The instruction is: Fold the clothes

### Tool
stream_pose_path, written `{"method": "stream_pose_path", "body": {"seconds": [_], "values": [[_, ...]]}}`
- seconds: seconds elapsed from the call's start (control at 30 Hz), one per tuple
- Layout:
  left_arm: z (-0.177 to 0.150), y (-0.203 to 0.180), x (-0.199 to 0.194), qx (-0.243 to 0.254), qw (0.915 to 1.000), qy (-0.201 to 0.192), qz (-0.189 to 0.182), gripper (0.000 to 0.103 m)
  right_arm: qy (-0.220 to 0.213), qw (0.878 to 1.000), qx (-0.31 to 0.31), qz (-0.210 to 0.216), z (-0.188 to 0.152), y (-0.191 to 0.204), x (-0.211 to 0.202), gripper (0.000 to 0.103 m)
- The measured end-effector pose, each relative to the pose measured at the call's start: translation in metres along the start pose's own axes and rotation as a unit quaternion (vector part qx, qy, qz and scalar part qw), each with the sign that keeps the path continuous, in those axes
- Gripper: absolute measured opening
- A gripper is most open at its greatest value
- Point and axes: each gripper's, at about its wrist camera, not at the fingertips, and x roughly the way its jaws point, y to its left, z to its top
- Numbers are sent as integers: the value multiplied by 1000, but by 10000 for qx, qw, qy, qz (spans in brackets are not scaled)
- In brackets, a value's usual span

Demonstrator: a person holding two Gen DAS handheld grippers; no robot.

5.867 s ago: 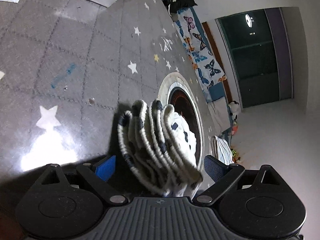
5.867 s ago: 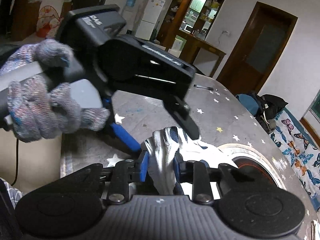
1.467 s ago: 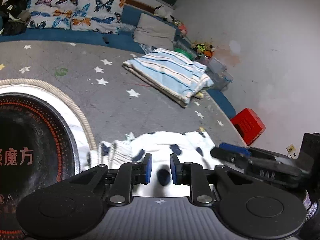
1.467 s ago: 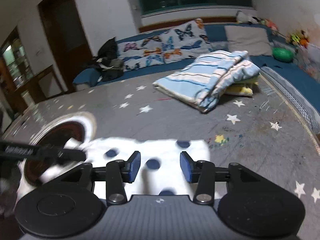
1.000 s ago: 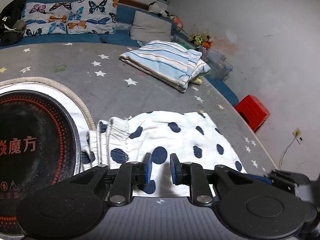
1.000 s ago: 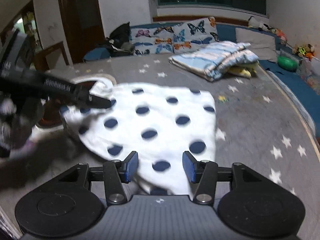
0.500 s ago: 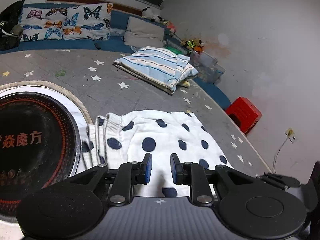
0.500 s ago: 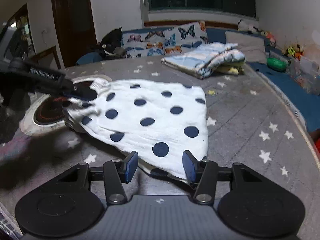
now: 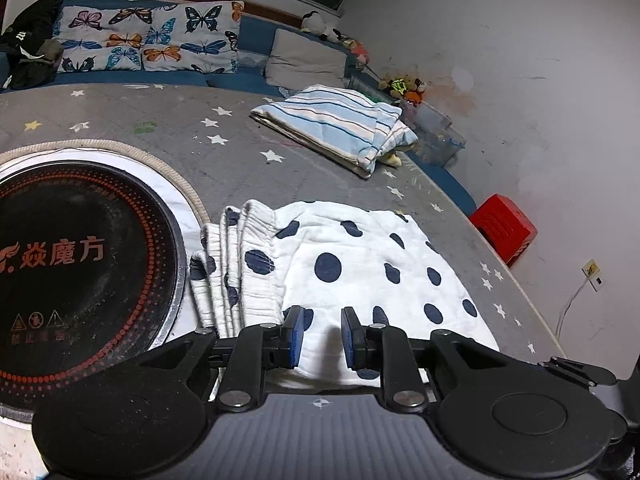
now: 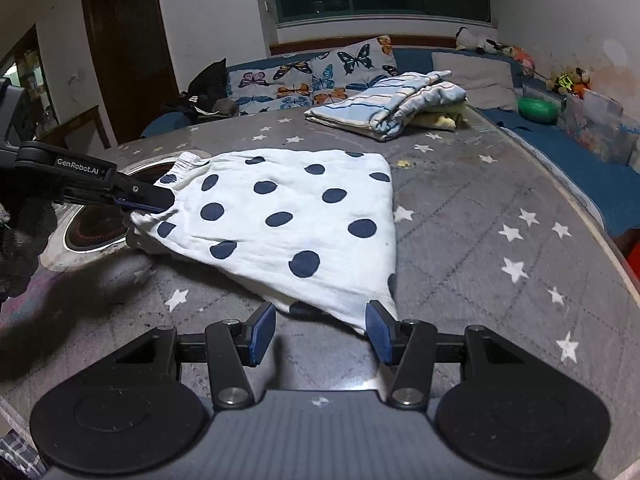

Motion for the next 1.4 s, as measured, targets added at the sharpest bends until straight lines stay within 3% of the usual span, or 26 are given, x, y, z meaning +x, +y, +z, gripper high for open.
{"method": "stream_pose_path", "body": {"seconds": [0.1,0.17,0.4,0.57,0.63,0.73,1.03,1.4], "values": [[0,1,-3,-50,10000,-14,-24,23,30,10000,-16,-23,0,0,-2,51],[-2,-1,-7,-36,10000,-42,-53,30,12,10000,-18,-18,0,1,-4,53],[-15,-12,-22,186,9997,-145,-90,51,-81,10000,-48,-7,-2,10,-6,85],[-23,-17,-28,323,9993,-165,-60,61,-134,9999,2,-63,-4,17,-5,96],[-27,-18,-31,375,9991,-191,-40,72,-191,9998,42,-85,-5,19,-6,102],[-33,-21,-36,467,9986,-234,34,87,-234,9996,43,-163,-5,24,-7,103],[-50,-11,-50,474,9982,-291,228,102,-204,9992,190,-285,-9,39,-6,103],[-70,-7,-72,530,9976,-364,262,103,-317,9987,300,-262,-14,66,-4,103]]}}
